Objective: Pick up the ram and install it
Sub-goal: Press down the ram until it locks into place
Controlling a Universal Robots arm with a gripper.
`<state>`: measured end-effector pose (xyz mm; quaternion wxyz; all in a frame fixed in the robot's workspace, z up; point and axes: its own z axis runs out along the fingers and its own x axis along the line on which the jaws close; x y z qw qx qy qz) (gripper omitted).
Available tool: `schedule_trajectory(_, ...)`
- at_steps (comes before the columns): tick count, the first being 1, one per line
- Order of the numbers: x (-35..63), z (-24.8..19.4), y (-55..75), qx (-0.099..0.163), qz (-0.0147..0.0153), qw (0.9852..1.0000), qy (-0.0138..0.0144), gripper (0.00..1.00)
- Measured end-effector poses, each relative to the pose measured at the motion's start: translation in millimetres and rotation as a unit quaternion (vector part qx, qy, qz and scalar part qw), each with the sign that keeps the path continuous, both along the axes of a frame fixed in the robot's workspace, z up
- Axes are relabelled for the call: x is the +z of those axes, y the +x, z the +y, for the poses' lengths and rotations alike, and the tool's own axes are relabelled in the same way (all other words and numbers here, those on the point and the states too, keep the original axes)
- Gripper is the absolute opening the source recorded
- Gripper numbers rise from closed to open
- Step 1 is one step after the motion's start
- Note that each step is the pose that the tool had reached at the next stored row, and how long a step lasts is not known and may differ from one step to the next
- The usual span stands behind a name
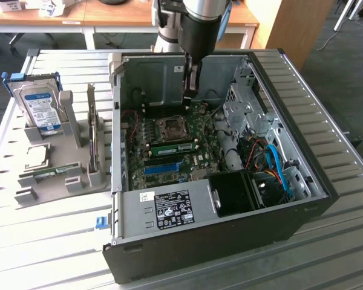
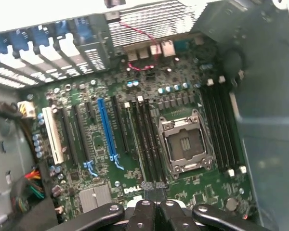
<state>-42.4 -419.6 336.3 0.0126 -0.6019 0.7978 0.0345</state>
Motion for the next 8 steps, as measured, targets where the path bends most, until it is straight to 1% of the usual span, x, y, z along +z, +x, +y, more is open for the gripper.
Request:
schedule_trajectory(2, -0.2, 0.0, 0.0, -0.019, 0.0000, 0.9998, 0.0000, 0.11)
schedule_trajectory(4, -0.4, 0.0, 0.0, -0.037, 0.0000, 0.9993, 0.0000, 0.11)
schedule_trajectory(6, -0.7, 0.0, 0.0, -0.055, 0.0000, 0.9985, 0.0000, 0.11)
schedule_trajectory(8, -0.9, 0.0, 0.0, -0.072, 0.0000, 0.9974, 0.0000, 0.11)
